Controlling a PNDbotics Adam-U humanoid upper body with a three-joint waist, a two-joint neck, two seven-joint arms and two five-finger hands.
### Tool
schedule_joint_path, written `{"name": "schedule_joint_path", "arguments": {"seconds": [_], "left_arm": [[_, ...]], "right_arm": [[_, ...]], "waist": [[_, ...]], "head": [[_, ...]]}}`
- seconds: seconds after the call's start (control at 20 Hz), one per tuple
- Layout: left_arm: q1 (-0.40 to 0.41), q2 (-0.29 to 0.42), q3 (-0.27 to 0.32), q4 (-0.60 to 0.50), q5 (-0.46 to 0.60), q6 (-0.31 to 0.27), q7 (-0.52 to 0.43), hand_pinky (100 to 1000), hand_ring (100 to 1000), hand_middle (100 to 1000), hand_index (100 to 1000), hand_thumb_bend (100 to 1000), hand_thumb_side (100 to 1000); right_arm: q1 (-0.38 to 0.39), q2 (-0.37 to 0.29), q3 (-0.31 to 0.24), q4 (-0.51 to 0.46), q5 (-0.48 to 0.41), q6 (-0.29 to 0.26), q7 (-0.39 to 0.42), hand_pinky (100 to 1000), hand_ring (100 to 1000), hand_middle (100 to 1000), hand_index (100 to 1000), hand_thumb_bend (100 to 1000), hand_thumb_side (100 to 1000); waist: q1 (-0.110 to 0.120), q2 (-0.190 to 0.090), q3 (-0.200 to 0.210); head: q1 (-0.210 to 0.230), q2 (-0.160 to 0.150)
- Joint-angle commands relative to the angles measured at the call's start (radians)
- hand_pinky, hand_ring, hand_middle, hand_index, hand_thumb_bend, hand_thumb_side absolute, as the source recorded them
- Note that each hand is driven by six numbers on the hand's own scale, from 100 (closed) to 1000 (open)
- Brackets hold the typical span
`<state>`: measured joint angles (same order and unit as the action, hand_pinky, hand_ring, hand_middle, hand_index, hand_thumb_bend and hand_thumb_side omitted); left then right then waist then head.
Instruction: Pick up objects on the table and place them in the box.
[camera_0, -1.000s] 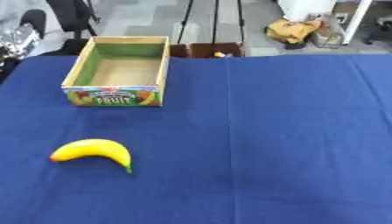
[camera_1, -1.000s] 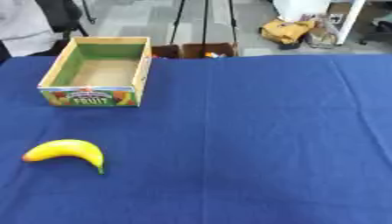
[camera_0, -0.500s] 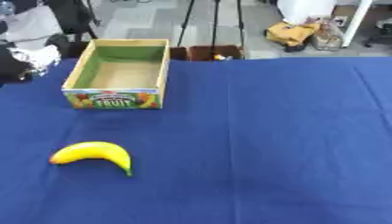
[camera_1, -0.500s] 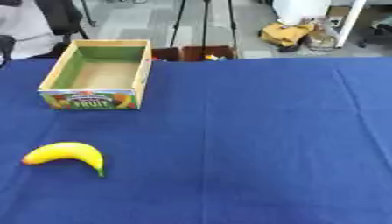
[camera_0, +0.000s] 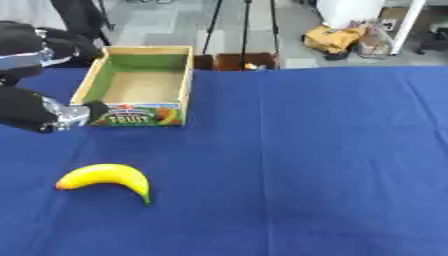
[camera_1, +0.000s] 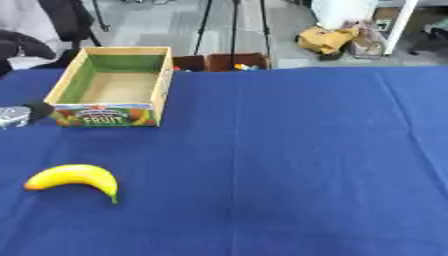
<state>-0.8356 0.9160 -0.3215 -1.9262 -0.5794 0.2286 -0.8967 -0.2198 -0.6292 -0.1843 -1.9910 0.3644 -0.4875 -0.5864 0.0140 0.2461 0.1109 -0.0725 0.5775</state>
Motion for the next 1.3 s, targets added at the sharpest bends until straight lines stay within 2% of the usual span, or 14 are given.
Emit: {"name": "schedule_joint_path", "arguments": {"seconds": [0.05,0.25,0.3,0.4,0.55,0.85,0.95,1.0,1.05,1.1,1.3], "left_arm": [[-0.007,0.057,-0.019,-0.002,0.025,-0.006,-0.010,885,960,971,1000,541,820],[-0.004,0.066,-0.057,0.011,0.037,-0.015,-0.010,882,971,1000,1000,517,747],[-0.002,0.067,-0.070,0.021,0.038,-0.015,-0.010,886,975,1000,1000,518,761],[-0.001,0.066,-0.097,0.045,0.025,-0.018,-0.010,908,997,1000,1000,594,837],[0.000,0.059,-0.133,0.088,-0.018,-0.041,-0.010,904,996,1000,1000,644,854],[-0.010,0.035,-0.168,0.177,-0.036,-0.085,-0.010,844,951,979,1000,585,800],[-0.013,0.028,-0.173,0.194,-0.042,-0.099,-0.010,832,943,973,1000,562,764],[-0.014,0.025,-0.176,0.202,-0.048,-0.106,-0.010,819,937,970,1000,540,712],[-0.015,0.022,-0.180,0.209,-0.056,-0.113,-0.010,819,937,970,1000,540,712],[-0.017,0.019,-0.182,0.215,-0.064,-0.120,-0.010,789,920,958,1000,506,638],[-0.025,0.002,-0.187,0.244,-0.092,-0.149,-0.010,768,906,942,1000,467,608]], "right_arm": [[-0.007,-0.035,-0.007,-0.009,0.006,0.000,0.000,779,869,806,830,100,1000],[-0.007,-0.035,-0.006,-0.009,0.006,-0.001,0.001,779,868,804,830,100,1000],[-0.008,-0.035,-0.005,-0.009,0.006,-0.001,0.002,779,868,804,830,100,1000],[-0.009,-0.034,-0.005,-0.009,0.005,-0.002,0.002,780,868,803,830,100,1000],[-0.009,-0.034,-0.006,-0.009,0.005,-0.002,0.002,780,868,803,830,100,1000],[-0.011,-0.031,-0.006,-0.009,0.008,-0.002,0.001,782,868,802,830,100,1000],[-0.011,-0.030,-0.007,-0.009,0.009,-0.002,0.000,782,868,801,830,100,1000],[-0.011,-0.029,-0.007,-0.009,0.009,-0.002,0.000,783,868,801,830,100,1000],[-0.011,-0.028,-0.007,-0.009,0.010,-0.002,-0.001,783,868,801,830,100,1000],[-0.011,-0.028,-0.007,-0.009,0.010,-0.002,-0.002,783,868,801,830,100,1000],[-0.010,-0.025,-0.008,-0.009,0.011,-0.003,-0.004,783,868,801,830,100,1000]], "waist": [[0.002,-0.013,0.000],[0.001,-0.012,-0.001],[0.001,-0.011,-0.002],[0.000,-0.010,-0.003],[0.000,-0.007,-0.006],[-0.003,-0.001,-0.006],[-0.005,0.001,-0.006],[-0.005,0.002,-0.007],[-0.006,0.003,-0.007],[-0.007,0.004,-0.007],[-0.010,0.004,-0.008]], "head": [[-0.002,-0.014],[-0.002,-0.018],[-0.001,-0.019],[-0.001,-0.021],[0.000,-0.023],[-0.002,-0.027],[-0.003,-0.027],[-0.002,-0.028],[-0.002,-0.028],[-0.002,-0.028],[-0.003,-0.024]]}}
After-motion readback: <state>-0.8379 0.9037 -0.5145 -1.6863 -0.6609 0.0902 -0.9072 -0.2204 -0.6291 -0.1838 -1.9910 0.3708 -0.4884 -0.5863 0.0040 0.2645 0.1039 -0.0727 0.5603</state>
